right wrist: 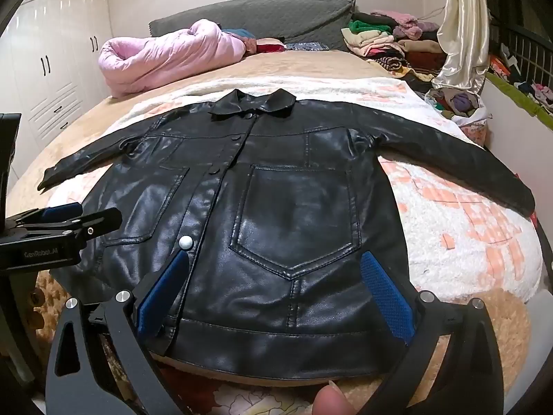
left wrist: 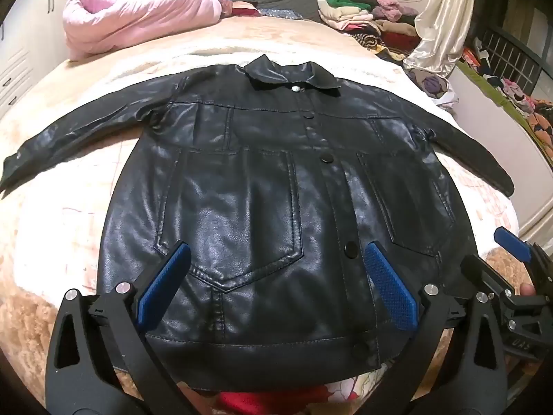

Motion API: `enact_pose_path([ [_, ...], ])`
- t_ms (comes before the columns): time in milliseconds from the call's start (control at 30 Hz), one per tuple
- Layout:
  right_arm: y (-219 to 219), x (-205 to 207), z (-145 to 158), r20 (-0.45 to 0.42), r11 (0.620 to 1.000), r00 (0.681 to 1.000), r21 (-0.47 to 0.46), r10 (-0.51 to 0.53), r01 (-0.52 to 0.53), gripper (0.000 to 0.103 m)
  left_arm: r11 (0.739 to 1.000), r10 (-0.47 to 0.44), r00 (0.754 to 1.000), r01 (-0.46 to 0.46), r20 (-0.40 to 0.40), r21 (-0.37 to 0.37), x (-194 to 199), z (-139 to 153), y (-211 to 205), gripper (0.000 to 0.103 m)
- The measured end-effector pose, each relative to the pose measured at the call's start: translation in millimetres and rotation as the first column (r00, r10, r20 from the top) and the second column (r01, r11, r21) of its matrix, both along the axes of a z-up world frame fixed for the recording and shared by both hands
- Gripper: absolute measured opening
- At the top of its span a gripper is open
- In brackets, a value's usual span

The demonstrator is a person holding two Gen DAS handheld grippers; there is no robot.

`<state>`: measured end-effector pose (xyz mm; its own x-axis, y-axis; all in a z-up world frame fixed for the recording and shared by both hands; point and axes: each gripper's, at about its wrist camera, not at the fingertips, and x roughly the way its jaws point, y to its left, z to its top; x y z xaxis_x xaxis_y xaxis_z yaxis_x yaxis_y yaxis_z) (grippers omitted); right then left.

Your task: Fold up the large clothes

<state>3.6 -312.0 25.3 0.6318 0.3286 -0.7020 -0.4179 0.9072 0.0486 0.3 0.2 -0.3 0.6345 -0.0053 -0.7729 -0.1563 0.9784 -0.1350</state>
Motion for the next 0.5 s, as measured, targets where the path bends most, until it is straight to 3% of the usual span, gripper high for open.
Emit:
enact_pose_path([
  [500,2.3,-0.3,2.7,-0.002,1.0,1.0,0.005,0.001,-0.001,0.099,1.0,0.0,1.0,0.0,0.007,0.008,0.7,-0.2,-1.1,0.094],
])
